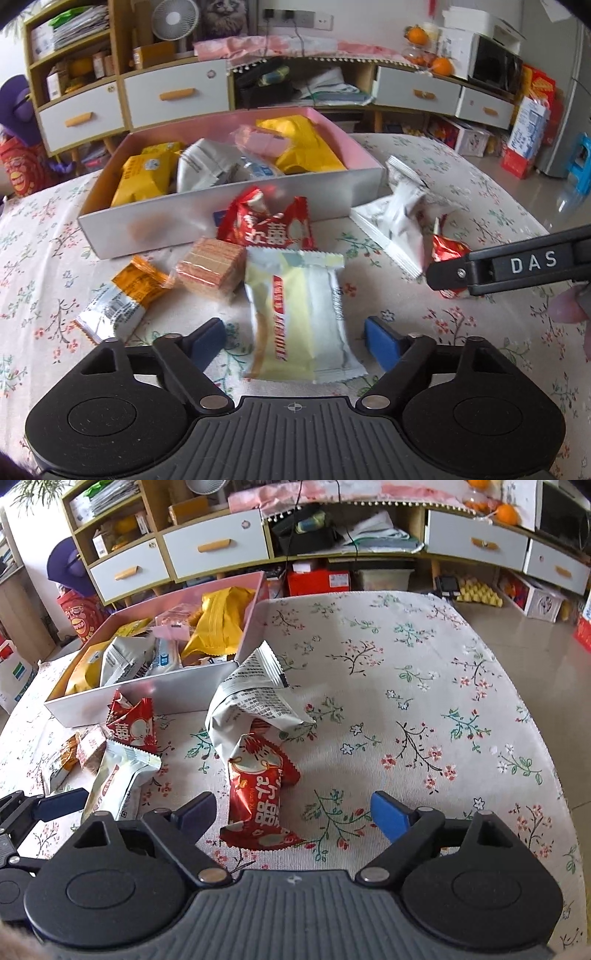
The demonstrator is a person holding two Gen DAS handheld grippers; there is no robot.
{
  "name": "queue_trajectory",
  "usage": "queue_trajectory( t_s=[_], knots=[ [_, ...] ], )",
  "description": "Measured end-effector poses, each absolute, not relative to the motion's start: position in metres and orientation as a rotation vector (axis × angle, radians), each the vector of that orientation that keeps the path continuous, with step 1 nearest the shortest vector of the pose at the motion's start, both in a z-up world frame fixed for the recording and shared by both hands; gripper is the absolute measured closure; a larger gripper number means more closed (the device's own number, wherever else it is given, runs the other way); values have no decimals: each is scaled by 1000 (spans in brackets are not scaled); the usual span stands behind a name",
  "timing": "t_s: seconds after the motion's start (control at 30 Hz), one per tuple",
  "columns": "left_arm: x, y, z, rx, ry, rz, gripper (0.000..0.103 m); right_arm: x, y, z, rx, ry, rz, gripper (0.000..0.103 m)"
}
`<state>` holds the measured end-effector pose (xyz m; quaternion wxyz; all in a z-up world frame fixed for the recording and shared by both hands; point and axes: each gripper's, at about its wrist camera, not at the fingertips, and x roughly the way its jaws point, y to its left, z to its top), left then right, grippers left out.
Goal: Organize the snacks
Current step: 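Grasp the pale yellow-white packet with the left tool while the right tool grasps the red packet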
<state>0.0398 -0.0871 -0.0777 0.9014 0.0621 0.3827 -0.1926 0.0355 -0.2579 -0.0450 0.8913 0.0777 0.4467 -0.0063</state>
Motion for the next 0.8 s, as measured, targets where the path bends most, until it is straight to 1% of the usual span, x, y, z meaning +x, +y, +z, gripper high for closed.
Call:
queue_trajectory(
  t_s=[0.13,0.3,0.37,0.4,0.47,0.57,0.73,0.77,0.8],
  knots=[
    [42,-86,-76,126,788,-379,34,38,-259,-45,188,940,-8,22],
    [43,-87,-74,141,794,-383,39,38,-258,-45,183,945,-9,26],
    [43,-87,-73,142,798,-378,44,38,-258,-44,178,945,-8,28],
    [43,-87,-73,143,800,-376,46,38,-258,-44,177,945,-6,30],
    [44,-86,-71,145,803,-369,52,38,-258,-44,175,946,-5,34],
    [44,-87,-70,165,805,-367,56,39,-258,-43,173,949,0,40],
    [43,-90,-68,180,814,-367,58,40,-256,-40,189,962,30,64],
    [42,-90,-67,182,816,-368,58,40,-256,-39,184,963,40,66],
    [42,-91,-67,186,822,-371,58,40,-255,-39,179,961,47,73]
  ],
)
